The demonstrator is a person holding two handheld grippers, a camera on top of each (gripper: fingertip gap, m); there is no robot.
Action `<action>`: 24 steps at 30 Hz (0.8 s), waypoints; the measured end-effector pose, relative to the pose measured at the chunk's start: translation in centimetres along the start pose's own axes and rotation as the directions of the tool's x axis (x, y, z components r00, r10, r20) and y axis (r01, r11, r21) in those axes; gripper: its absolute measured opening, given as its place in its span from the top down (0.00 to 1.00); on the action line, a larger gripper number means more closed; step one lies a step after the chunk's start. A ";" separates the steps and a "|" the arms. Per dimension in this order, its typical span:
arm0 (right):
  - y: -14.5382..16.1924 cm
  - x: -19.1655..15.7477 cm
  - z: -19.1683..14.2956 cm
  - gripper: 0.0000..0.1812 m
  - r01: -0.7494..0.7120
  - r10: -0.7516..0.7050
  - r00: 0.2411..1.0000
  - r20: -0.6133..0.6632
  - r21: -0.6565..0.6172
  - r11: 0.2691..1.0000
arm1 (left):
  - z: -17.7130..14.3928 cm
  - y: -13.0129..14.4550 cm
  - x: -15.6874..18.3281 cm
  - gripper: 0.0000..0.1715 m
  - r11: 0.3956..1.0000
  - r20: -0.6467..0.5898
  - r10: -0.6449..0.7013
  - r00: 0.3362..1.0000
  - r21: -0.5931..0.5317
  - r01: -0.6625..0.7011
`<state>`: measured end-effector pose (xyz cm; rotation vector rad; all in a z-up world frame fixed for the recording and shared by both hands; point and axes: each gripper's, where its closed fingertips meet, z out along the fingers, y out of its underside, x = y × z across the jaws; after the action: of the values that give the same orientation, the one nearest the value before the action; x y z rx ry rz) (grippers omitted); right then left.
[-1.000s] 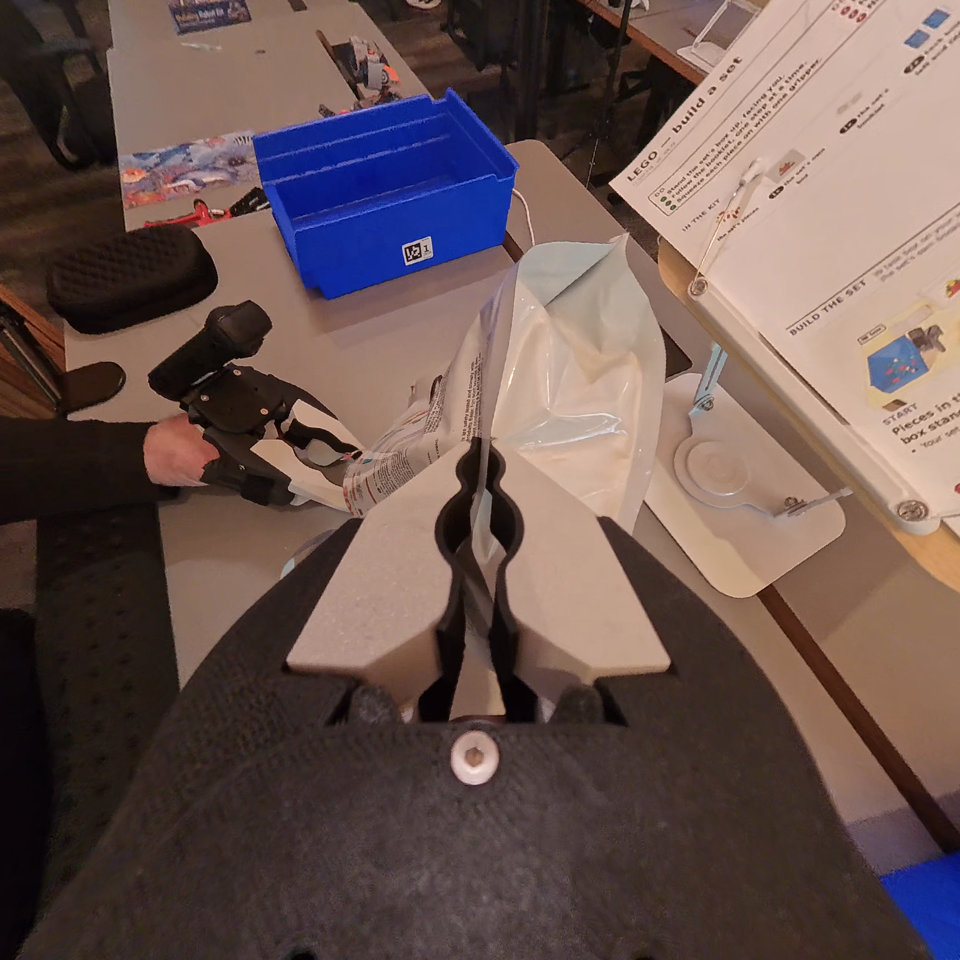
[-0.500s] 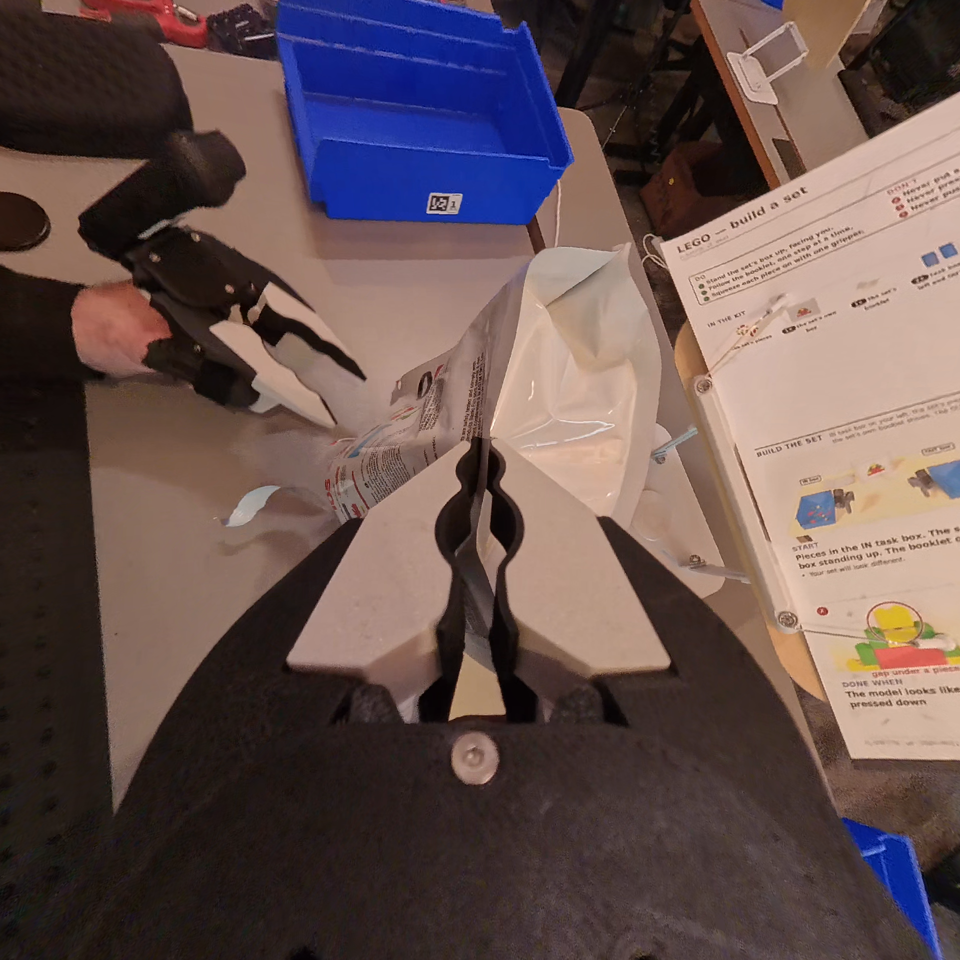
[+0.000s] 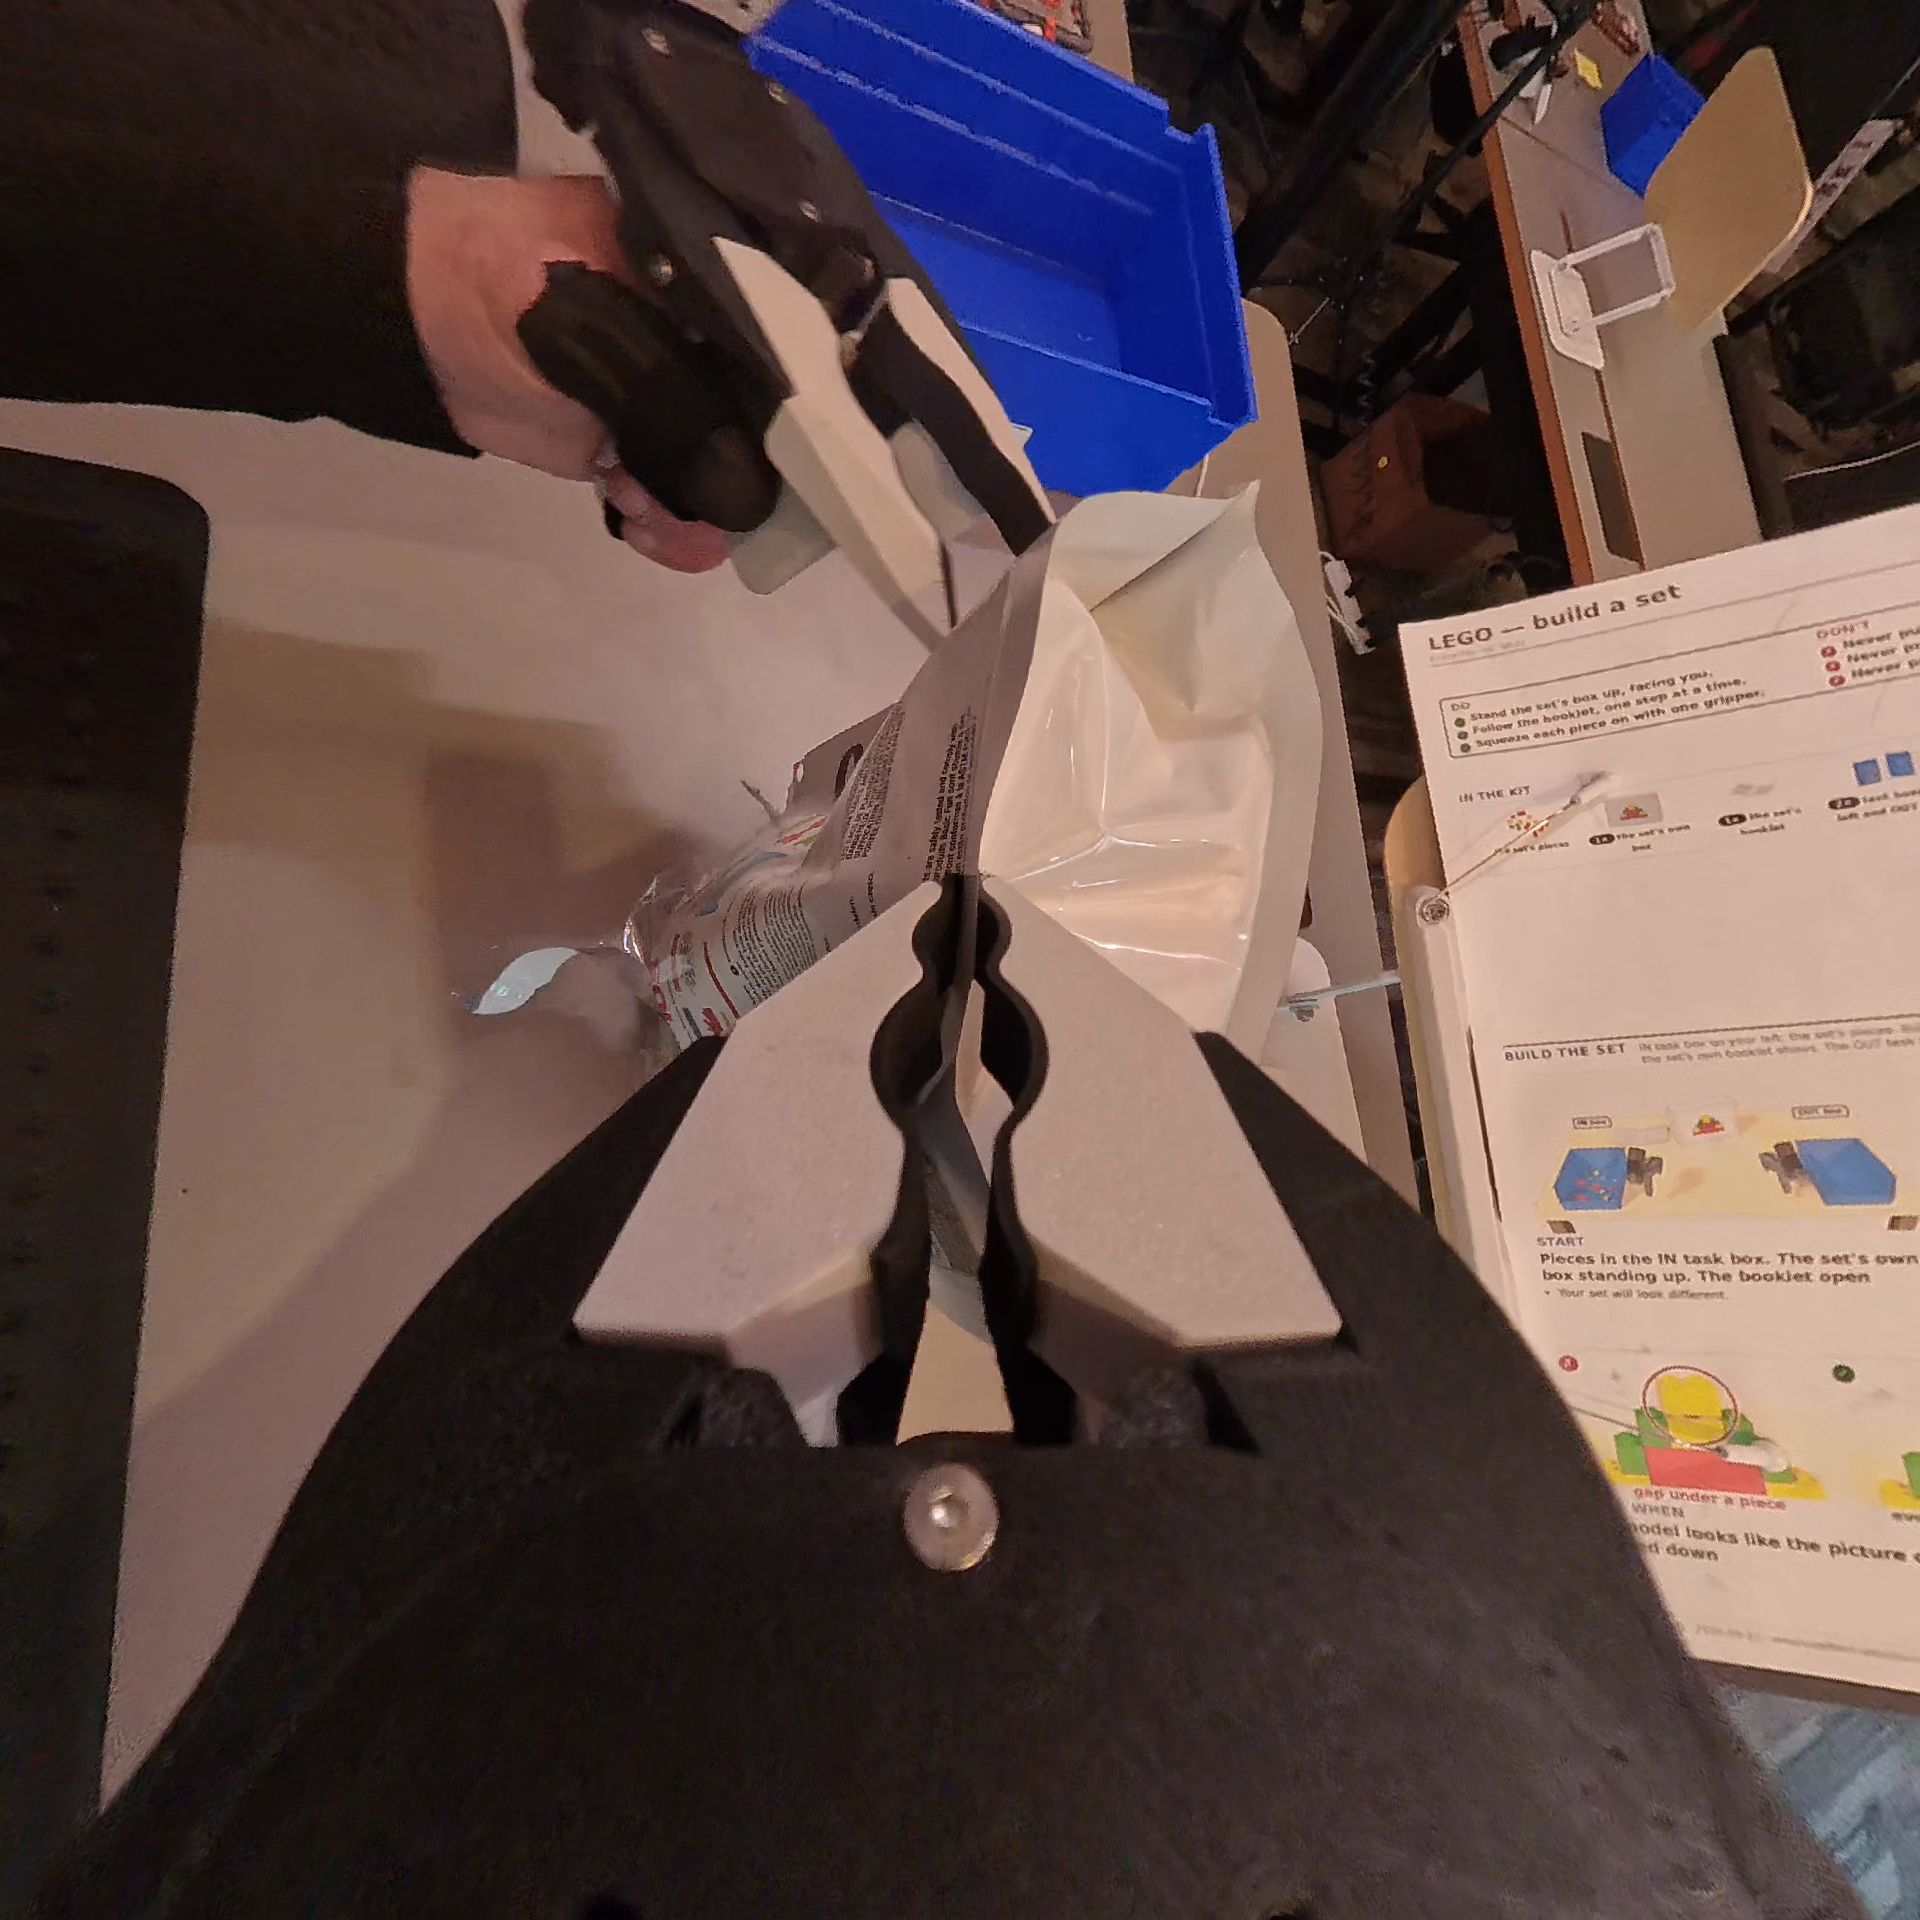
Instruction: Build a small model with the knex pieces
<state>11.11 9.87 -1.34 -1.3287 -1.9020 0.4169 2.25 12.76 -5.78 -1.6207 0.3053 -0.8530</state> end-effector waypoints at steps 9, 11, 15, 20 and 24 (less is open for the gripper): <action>0.5 -1.7 -0.1 1.00 0.123 -0.123 0.992 0.004 -0.017 0.992 | 0.5 0.9 2.4 1.00 0.989 -0.266 -0.131 0.955 0.024 0.143; 0.6 -1.9 -0.1 1.00 0.121 -0.121 0.993 0.005 -0.008 0.993 | 0.5 1.2 2.7 1.00 0.990 -0.275 -0.120 0.954 0.037 0.135; 0.4 -2.4 -0.1 0.98 0.077 -0.078 0.997 0.017 0.049 0.996 | -0.3 1.3 3.0 1.00 0.981 -0.307 -0.147 0.940 0.079 0.179; -0.1 -1.1 -1.1 0.79 0.006 0.001 0.998 -0.057 0.128 0.992 | -0.8 2.1 3.3 1.00 0.977 -0.324 -0.152 0.934 0.097 0.192; 0.7 0.9 -4.0 0.64 -0.135 0.167 0.979 -0.119 0.242 0.961 | -1.2 2.0 3.3 1.00 0.974 -0.325 -0.146 0.935 0.117 0.192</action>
<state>14.35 10.39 1.20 -1.3138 -1.5898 0.5906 4.23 9.36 -6.42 -1.3852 0.3197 -1.2429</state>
